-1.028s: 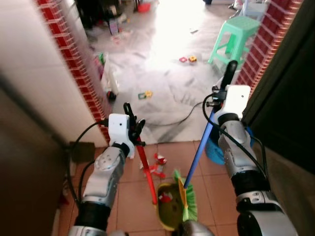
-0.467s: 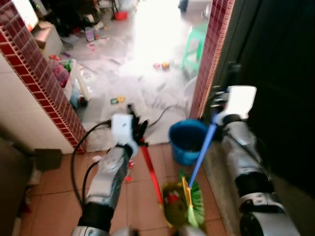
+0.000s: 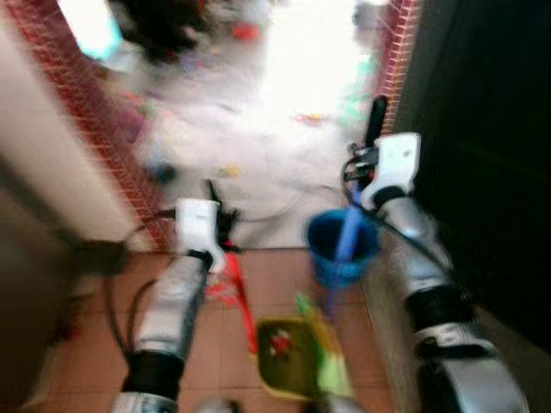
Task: Sweep floor
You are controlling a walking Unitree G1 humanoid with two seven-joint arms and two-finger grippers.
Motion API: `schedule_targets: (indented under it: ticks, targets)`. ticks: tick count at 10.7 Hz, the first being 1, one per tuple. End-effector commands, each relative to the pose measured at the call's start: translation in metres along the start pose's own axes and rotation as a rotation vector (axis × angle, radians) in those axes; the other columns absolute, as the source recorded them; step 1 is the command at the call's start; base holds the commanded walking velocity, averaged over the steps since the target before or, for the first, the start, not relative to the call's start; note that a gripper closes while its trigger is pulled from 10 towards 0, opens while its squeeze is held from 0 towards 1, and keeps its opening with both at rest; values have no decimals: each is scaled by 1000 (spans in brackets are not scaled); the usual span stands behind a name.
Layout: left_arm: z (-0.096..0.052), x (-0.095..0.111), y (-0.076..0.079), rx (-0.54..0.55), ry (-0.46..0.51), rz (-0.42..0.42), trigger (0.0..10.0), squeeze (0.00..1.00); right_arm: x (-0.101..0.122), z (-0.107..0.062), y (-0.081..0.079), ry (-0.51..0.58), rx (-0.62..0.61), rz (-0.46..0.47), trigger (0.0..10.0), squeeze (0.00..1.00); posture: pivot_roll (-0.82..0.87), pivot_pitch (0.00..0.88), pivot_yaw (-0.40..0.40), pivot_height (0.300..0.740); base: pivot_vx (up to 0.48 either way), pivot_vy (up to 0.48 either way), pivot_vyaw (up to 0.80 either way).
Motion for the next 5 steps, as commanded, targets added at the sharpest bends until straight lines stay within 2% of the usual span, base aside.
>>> schedule_targets:
  ticks: [1,2,3,4,5]
  targets:
    - [0,29,-13,29,105,33,10000,0,-4,0,-5,-23,36,-31,10000,0,-79,0,93,740,0,0,0]
    - [-1,27,-16,35,104,31,10000,0,-6,-5,-11,-11,99,-50,10000,0,-75,0,109,740,0,0,0]
    - [-2,29,-19,56,117,13,10000,0,-7,-13,-19,15,109,-30,10000,0,-83,0,102,740,0,0,0]
    - [-2,30,-20,71,117,-4,10000,0,-12,-16,-20,5,71,10,10000,0,-80,0,91,740,0,0,0]
    - [-2,30,-21,91,121,-23,10000,0,-21,-23,-20,-13,-21,79,10000,0,-77,0,75,740,0,0,0]
Point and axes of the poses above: a point about 5 cm out from each wrist's last joint towards the gripper, its own z axis pointing out of the wrist towards the gripper, its own x axis along the axis of the wrist's last joint, y = z × x, the point moved 1 cm from there along z, pointing out of the wrist towards the gripper, and after that the axes turned 1 degree about z, right-handed, at the moved point
